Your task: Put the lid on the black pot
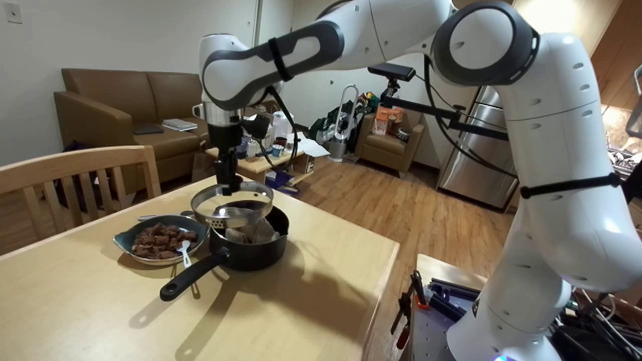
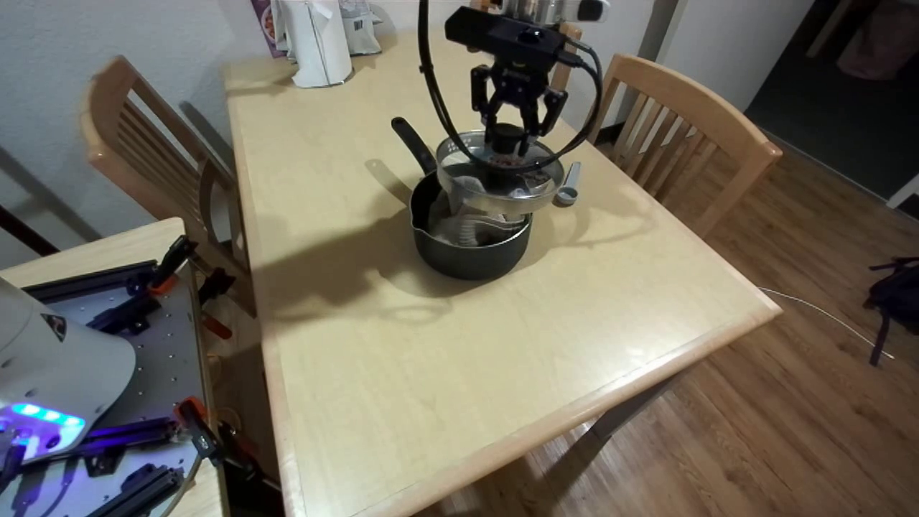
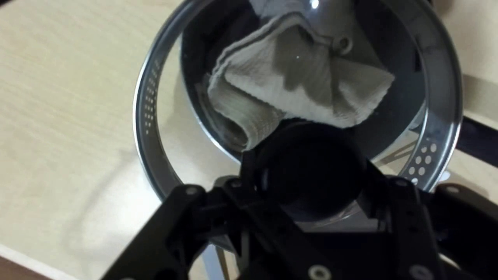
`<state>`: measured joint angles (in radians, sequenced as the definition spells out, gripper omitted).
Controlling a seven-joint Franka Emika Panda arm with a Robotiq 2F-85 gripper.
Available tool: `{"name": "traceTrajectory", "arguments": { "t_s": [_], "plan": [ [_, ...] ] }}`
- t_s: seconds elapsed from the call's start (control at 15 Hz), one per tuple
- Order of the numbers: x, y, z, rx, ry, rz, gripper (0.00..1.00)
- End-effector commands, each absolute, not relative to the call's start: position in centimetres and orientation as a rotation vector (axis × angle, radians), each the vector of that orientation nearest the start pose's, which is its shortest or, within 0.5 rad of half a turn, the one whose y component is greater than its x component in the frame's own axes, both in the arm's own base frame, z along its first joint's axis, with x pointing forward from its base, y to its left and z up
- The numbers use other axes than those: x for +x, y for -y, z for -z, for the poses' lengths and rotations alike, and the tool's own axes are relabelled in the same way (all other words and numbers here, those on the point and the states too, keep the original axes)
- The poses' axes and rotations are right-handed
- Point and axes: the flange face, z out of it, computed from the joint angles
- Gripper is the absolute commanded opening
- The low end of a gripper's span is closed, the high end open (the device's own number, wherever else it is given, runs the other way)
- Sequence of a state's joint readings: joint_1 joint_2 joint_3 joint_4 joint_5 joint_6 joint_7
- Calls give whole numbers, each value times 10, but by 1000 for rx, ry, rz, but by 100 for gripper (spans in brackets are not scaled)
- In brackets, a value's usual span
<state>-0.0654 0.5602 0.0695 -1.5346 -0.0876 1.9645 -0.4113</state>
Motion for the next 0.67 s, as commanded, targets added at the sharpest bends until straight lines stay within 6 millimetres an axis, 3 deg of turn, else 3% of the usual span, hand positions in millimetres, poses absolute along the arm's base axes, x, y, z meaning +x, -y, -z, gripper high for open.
{"name": "traceTrajectory", "arguments": {
  "t_s": [0.0, 0.33, 0.6],
  "plan": [
    [649, -14, -330, -3056, 816, -228, 34],
    [617, -32, -329, -3068, 843, -208, 34],
    [601, -22, -324, -3104, 823, -132, 34]
  ]
}}
